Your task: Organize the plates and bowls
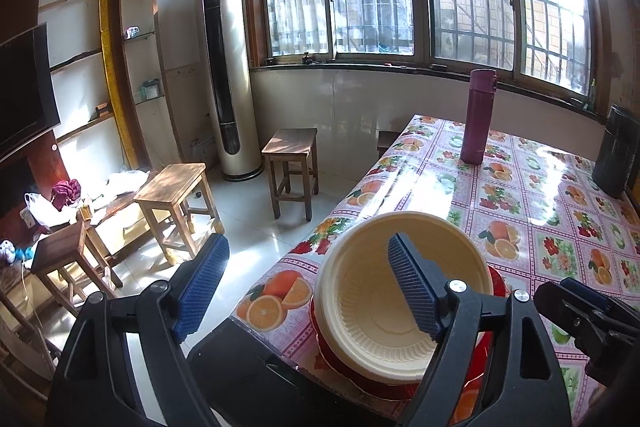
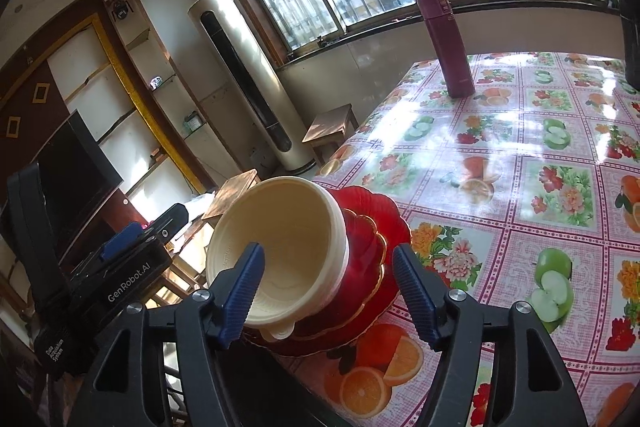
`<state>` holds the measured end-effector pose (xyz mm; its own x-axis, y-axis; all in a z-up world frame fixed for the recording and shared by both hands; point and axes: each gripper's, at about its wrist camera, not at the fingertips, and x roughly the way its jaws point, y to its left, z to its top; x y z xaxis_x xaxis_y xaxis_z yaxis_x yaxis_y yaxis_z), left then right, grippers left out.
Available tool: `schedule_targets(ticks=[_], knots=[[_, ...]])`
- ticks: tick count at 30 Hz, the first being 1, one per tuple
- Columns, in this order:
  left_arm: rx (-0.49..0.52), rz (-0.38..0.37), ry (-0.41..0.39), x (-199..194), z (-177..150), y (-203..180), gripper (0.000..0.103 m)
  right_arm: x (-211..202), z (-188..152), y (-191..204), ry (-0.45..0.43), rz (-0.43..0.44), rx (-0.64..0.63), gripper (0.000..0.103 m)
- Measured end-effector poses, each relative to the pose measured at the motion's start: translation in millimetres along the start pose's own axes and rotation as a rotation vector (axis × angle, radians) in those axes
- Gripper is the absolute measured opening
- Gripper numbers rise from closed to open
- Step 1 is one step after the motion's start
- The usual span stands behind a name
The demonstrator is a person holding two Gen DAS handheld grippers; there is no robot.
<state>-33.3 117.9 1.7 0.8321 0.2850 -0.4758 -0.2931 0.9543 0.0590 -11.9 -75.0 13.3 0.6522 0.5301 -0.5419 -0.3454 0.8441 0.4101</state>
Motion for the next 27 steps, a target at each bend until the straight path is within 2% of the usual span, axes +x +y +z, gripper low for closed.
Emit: schedule_targets(ticks=[9,27], knots=[[0.017,-0.026,-0.017,-22,1,-5,0.083,-26,-17,6,-0.065,0.013,-0.06,0.073],[0.07,-0.069,-0.037,-49,-5,-17,0.085,-52,-27,9,-0.116,0.022,-0.066,0.074]])
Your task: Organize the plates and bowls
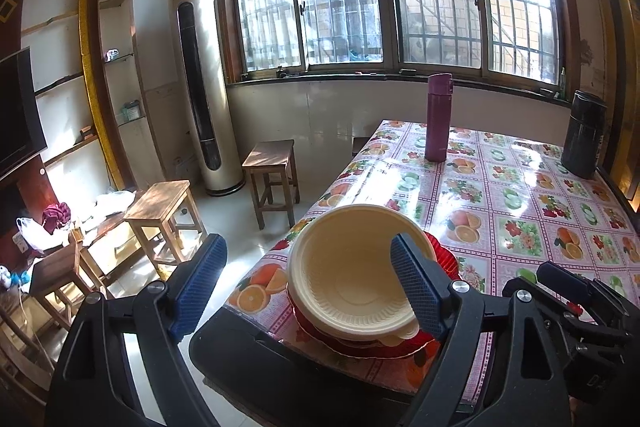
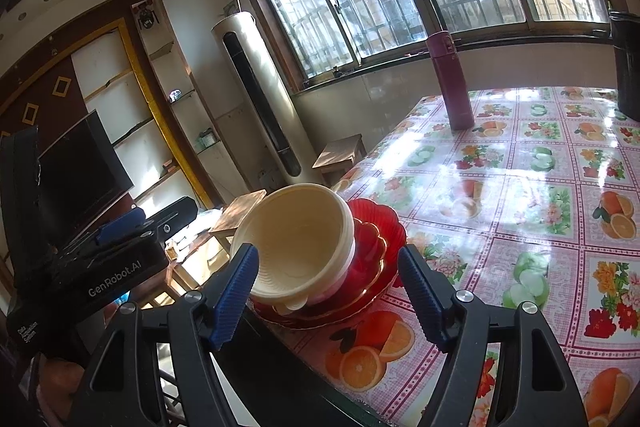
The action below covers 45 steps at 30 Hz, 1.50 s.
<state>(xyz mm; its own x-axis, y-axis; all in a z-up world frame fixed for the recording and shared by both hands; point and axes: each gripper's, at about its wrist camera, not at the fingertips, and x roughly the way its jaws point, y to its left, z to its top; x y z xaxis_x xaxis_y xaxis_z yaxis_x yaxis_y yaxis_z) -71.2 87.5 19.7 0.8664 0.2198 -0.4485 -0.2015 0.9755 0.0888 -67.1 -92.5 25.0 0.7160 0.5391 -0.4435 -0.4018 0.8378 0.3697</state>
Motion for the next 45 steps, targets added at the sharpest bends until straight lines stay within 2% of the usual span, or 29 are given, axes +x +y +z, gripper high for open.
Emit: schedule_targets(ticks=[12,15,22,33,45], knots=[[-0.001,-0.015,0.027,0,-6,2,0.085,-9,-10,-2,-0.011,-0.003,0.003,0.075],[0.011,-0.033,0.002,-6,-9,4,0.085,-8,-11,-1,-0.003,0.003,0.009,0.075],[-0.021,-0.083,-0.012,-15,-10,11,0.103,-14,-12,12,-0.011,0.016,-0.012,0.075],[-0.059,-0.11,0.0,-14,-9,20,0.103,-14,-12,27,-0.015,0.025,-0.035,0.076],[-0.054,-0.12,0.072,4,-10,11,0.103,-3,-14,6,0.0,0.023,0.011,0.076]])
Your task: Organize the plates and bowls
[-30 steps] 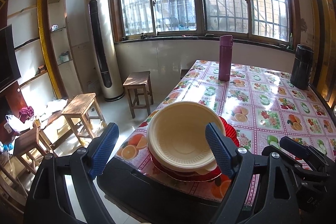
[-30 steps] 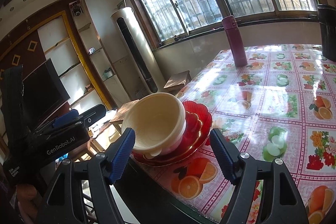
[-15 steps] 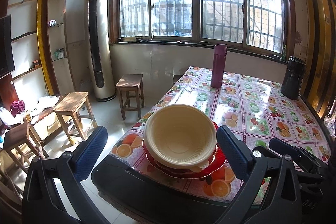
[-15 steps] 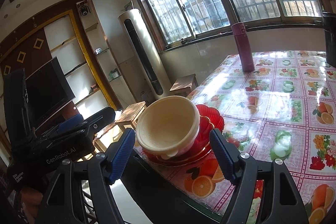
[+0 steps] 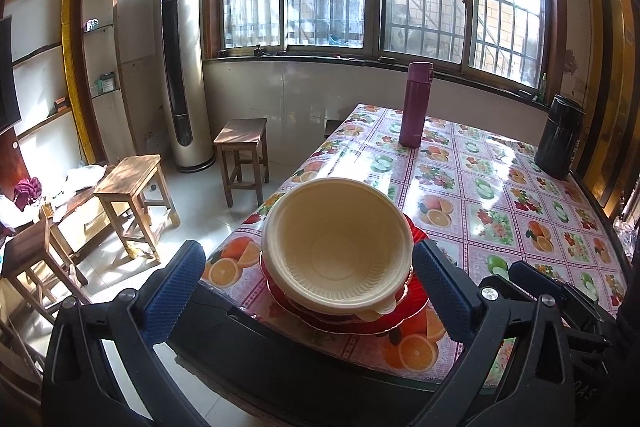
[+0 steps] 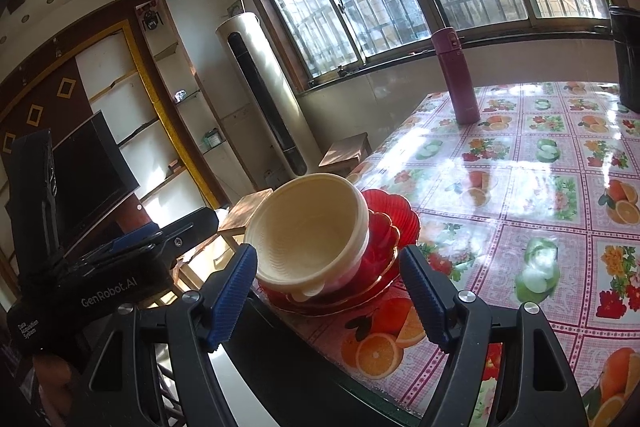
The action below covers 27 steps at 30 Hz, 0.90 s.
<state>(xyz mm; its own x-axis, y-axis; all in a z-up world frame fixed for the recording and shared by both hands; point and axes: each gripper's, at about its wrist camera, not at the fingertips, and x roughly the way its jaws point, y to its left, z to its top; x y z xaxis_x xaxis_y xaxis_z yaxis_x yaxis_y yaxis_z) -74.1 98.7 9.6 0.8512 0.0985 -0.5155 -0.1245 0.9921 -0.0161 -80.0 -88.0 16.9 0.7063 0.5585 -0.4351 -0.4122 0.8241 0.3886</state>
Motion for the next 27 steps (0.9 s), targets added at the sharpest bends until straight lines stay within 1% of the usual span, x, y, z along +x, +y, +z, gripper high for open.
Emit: schedule_targets(ticks=[13,17,27], knots=[[0.0,0.011,0.028,7,4,-9,0.103,8,-2,-9,0.027,0.02,0.011,0.076],[-0.012,0.002,0.034,9,6,-9,0.103,11,-1,-10,0.034,0.028,0.016,0.076],[0.003,-0.004,0.054,14,8,-13,0.103,16,0,-9,0.043,0.049,0.024,0.076]])
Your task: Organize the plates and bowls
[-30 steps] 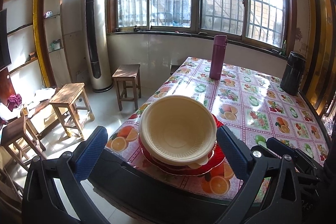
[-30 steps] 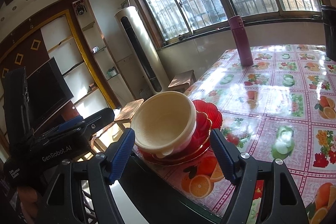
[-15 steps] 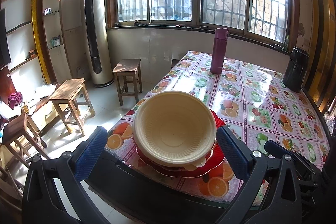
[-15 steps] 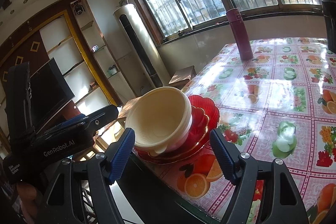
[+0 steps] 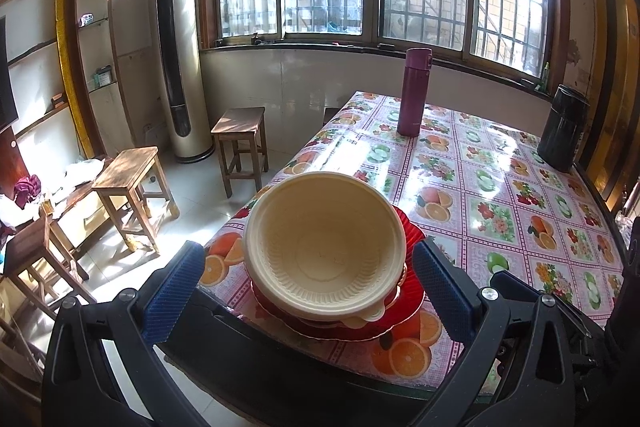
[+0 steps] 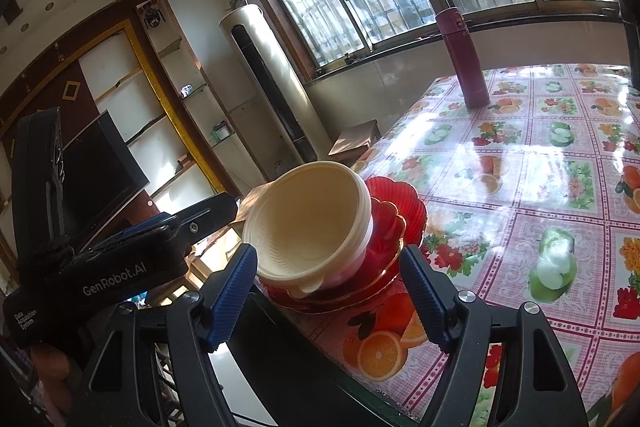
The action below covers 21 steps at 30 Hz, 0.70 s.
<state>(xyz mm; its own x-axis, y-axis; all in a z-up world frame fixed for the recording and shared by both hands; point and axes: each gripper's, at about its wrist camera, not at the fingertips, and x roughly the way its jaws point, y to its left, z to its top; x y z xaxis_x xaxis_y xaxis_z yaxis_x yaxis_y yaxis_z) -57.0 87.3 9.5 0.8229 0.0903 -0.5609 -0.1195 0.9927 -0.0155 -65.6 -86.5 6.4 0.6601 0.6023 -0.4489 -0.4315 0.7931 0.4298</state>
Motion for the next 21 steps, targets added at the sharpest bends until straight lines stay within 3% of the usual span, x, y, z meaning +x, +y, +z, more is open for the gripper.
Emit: schedule_targets(ticks=[21], knots=[[-0.019,0.034,0.006,-2,-1,16,0.103,3,-3,10,0.006,0.018,-0.018,0.076]])
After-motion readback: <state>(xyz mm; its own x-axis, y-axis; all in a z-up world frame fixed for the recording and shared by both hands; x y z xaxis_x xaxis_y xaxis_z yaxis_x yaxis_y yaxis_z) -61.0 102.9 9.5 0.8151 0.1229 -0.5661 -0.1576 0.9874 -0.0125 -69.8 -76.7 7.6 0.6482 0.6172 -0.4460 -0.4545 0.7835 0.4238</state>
